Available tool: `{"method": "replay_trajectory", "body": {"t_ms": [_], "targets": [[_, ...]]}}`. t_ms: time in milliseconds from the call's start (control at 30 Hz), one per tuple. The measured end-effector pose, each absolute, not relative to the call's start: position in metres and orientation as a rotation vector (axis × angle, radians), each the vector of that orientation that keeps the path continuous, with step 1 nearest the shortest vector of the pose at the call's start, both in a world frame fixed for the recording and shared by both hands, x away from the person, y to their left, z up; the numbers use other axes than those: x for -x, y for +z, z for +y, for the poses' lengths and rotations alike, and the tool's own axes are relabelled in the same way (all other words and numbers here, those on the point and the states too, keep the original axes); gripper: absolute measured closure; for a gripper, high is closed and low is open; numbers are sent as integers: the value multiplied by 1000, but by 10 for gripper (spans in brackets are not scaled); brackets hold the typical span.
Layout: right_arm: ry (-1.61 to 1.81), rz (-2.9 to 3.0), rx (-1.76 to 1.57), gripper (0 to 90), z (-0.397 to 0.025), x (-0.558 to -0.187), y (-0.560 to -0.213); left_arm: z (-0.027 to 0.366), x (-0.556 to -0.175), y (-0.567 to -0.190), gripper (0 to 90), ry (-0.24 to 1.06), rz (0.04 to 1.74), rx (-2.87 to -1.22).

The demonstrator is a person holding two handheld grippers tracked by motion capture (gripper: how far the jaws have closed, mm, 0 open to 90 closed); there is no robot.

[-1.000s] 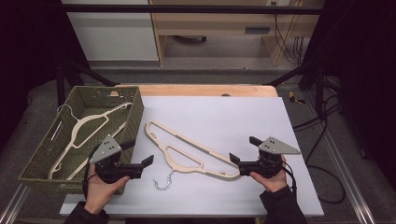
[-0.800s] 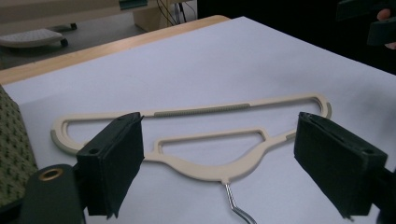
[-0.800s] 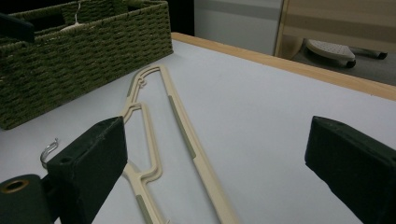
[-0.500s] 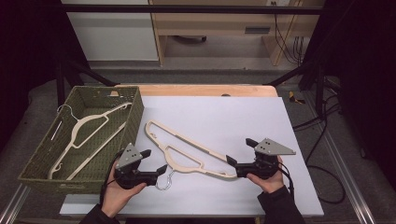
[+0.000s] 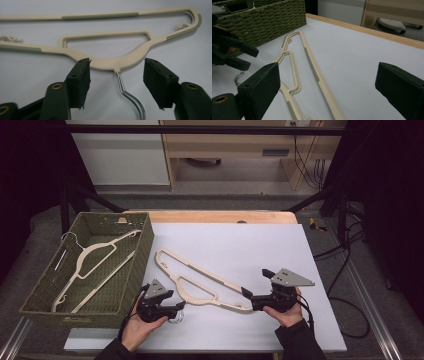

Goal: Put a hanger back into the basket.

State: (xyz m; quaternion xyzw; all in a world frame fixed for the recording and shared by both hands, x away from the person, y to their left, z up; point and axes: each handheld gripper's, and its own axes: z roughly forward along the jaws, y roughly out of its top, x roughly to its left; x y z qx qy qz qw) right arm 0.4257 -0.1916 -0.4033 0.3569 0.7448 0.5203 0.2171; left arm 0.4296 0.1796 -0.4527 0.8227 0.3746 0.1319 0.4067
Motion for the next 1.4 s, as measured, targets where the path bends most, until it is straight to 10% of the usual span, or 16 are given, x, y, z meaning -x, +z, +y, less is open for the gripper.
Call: {"method": "replay_trajectory", "body": {"t_ms": [833,1400], "targets": [[1426,2101,-969,67,-182,-429,-408,164,-437,-475,851,253,1025,-2162],[1402,2253,-887,81,-127,-440,-424,164,-433,-462,885,266,1062,-2156]]}}
